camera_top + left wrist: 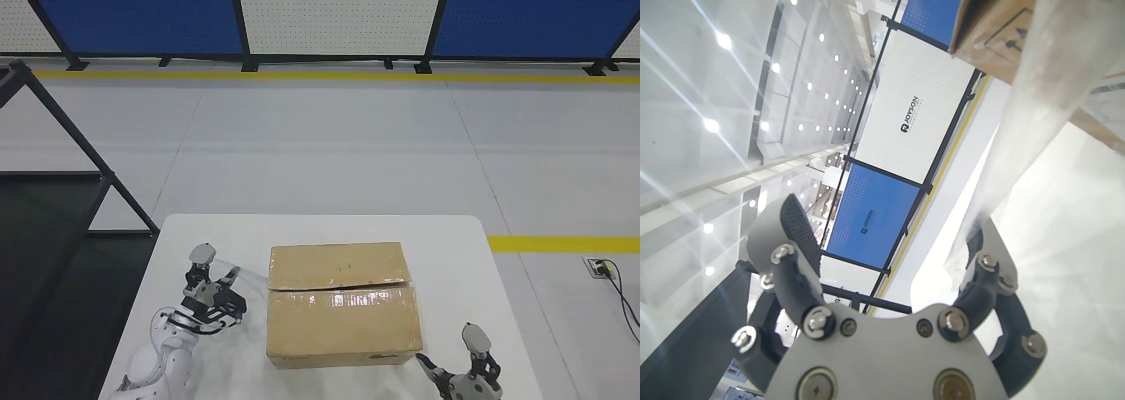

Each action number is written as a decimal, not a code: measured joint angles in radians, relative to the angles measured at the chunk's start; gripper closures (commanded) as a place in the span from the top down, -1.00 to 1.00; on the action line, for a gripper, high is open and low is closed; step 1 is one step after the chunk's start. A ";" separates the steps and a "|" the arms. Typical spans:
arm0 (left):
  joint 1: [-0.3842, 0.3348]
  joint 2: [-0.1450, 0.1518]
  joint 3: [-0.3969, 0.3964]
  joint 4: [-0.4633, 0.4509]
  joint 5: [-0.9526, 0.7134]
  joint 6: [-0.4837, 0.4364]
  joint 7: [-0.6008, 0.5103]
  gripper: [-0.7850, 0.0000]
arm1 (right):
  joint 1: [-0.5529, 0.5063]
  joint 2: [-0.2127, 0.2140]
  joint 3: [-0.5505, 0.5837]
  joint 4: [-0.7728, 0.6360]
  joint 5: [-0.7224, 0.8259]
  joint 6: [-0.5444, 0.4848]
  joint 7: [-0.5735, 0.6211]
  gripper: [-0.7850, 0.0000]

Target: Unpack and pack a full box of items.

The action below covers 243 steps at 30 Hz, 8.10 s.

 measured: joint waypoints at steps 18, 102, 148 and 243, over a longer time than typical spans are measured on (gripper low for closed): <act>0.237 0.001 -0.071 -0.242 0.101 0.219 -0.202 1.00 | 0.033 -0.001 -0.004 0.010 0.004 -0.024 -0.010 1.00; 0.630 -0.002 -0.265 -0.589 0.163 0.077 0.087 1.00 | 0.357 0.064 0.113 0.055 -0.079 -0.547 -0.356 1.00; 0.540 0.044 -0.392 -0.696 -0.326 -0.623 0.306 1.00 | 0.628 0.109 0.152 0.400 0.516 -1.119 -0.340 1.00; 0.375 0.128 -0.349 -0.580 -2.037 -1.207 -1.004 1.00 | 0.637 0.478 -0.377 0.332 2.792 -0.806 1.445 1.00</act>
